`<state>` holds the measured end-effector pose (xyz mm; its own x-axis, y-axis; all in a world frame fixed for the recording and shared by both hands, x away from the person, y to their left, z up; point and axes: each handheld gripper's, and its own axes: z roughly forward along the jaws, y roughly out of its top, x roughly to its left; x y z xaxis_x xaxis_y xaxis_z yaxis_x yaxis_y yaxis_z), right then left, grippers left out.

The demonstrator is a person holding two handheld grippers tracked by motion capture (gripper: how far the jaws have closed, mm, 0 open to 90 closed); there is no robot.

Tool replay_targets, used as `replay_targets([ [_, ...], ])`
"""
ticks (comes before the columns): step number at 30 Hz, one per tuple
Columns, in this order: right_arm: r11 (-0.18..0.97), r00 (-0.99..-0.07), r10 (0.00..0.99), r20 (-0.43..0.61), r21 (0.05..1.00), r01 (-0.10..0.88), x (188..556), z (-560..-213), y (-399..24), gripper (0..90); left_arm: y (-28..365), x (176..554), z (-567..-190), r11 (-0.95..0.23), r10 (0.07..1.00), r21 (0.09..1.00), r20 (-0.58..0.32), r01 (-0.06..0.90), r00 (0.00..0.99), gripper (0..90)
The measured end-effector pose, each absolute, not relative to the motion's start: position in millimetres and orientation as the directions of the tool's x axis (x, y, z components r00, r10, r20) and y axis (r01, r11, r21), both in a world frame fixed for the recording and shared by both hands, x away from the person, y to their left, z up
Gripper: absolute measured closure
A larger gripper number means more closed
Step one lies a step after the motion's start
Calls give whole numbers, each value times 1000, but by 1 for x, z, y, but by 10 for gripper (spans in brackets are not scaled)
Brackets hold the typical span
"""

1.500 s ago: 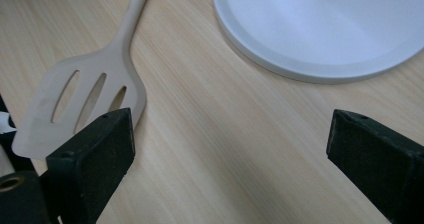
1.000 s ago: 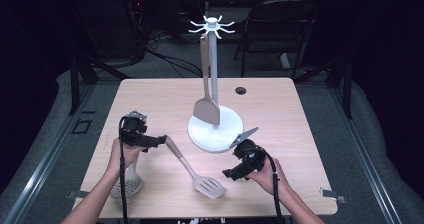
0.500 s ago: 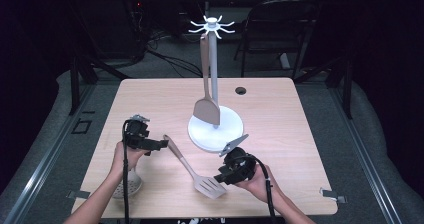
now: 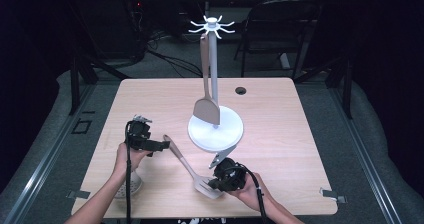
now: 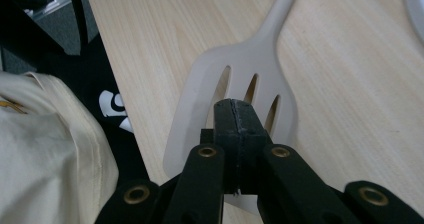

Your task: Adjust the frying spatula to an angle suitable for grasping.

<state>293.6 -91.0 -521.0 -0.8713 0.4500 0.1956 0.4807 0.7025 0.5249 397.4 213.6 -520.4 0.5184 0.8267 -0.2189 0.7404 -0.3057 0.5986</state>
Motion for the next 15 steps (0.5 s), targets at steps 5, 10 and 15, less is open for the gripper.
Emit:
replay_targets([
  [5,740,-876,438,202,472,479,294,-537,-86,900,214,391,-522,-253,829,598,-271,760,489,54],
  [10,791,-892,418,173,413,451,292,-553,-78,900,209,379,-524,-258,819,603,-279,755,502,71],
  [15,785,-890,419,183,419,456,293,-554,-78,900,204,379,-532,-241,812,599,-307,764,497,117],
])
